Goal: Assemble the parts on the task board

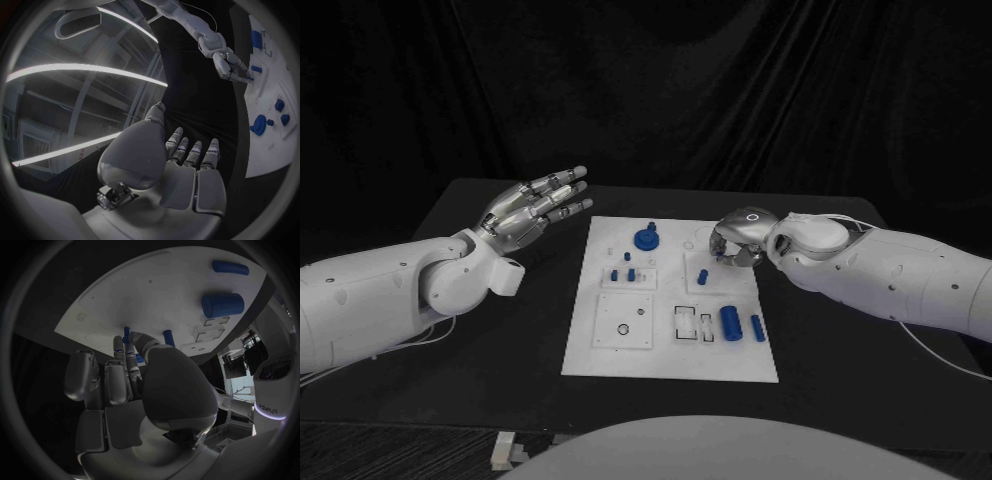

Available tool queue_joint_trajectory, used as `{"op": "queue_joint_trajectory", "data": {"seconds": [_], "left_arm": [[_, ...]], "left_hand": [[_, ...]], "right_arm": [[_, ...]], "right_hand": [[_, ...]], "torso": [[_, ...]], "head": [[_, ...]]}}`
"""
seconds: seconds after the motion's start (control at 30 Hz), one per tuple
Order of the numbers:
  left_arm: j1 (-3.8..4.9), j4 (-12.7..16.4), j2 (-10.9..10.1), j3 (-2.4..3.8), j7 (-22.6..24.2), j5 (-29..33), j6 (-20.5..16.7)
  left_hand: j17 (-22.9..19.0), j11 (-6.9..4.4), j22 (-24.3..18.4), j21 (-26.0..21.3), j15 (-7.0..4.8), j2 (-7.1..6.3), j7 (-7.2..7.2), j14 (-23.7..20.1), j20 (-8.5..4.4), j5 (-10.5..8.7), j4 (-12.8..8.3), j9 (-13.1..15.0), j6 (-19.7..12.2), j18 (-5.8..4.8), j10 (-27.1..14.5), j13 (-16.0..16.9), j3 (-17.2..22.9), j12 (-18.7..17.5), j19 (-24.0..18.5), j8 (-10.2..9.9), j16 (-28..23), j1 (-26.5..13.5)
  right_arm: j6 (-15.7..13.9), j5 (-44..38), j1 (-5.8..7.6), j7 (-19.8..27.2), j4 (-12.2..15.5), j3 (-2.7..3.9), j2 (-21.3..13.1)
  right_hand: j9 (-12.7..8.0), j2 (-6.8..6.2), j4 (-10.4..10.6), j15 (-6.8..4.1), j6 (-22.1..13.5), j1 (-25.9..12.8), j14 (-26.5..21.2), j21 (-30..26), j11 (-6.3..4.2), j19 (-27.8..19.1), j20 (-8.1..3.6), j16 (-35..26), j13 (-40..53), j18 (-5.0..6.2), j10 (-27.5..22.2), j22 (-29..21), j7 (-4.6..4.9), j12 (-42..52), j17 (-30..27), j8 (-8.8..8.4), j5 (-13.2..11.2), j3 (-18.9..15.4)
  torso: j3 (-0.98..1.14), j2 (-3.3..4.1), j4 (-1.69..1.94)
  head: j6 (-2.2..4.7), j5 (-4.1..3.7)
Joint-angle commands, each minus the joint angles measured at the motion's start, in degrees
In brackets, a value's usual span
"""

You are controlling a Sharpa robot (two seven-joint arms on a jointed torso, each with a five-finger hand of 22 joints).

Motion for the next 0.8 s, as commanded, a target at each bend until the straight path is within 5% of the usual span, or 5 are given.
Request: {"op": "queue_joint_trajectory", "data": {"seconds": [0.03, 0.33, 0.8], "left_arm": [[-0.08, 0.1, 0.1, 0.06, 0.2, 0.5, 0.8], [-0.09, 0.0, 0.2, 0.06, -0.3, 0.5, 0.9], [-0.19, 0.0, 0.3, 0.06, -0.8, 0.5, 1.1]], "left_hand": [[0.1, 0.49, 0.0, 0.3, 0.23, -0.04, 0.12, 0.0, 0.04, 0.41, -0.4, 0.1, 0.4, -0.33, 0.0, 0.1, 0.0, 0.2, 0.3, 0.4, 0.3, 0.5], [0.1, 0.56, 0.1, 0.4, 0.25, 0.06, 0.24, 0.0, 0.04, 0.54, -0.5, 0.1, 0.6, -0.37, 0.0, 0.1, 0.0, 0.2, 0.4, 0.5, 0.3, 0.5], [0.1, 0.59, -0.1, 0.3, 0.21, 0.27, 0.28, 0.0, -0.01, 0.79, -0.6, 0.1, 0.5, -0.43, 0.0, 0.1, 0.1, 0.2, 0.4, 0.5, 0.3, 0.5]], "right_arm": [[-3.4, 0.3, 0.86, -0.2, 0.5, 0.1, -0.3], [-3.7, 1.3, 3.42, -1.2, 3.6, 0.1, -1.7], [0.2, 1.7, 5.06, -3.1, 17.2, 0.09, -4.6]], "right_hand": [[0.2, 0.17, -0.4, 0.44, 0.6, 0.3, 0.2, 0.4, -0.09, 0.1, 0.3, 0.3, 0.1, -0.27, 0.5, 9.6, 0.07, -0.3, 0.1, 0.27, -0.3, -0.1], [0.5, 0.26, -0.5, 0.54, 1.0, 0.3, 0.3, 0.6, -0.12, 0.1, 0.4, 0.4, 0.1, -0.28, 1.5, 9.6, 0.16, -0.7, 0.3, 0.42, -0.7, -0.1], [0.6, -0.07, -1.0, 0.85, 0.6, 0.8, 0.3, 0.4, 0.25, 0.0, 0.62, 0.3, 0.0, -0.24, 1.8, 9.5, 0.63, -1.8, 0.1, -0.08, -0.1, 0.1]], "torso": [[-0.03, 0.0, -0.01], [-0.01, -0.01, -0.02], [0.03, -0.03, -0.06]], "head": [[0.0, 0.07], [0.0, 0.36], [0.0, 1.68]]}}
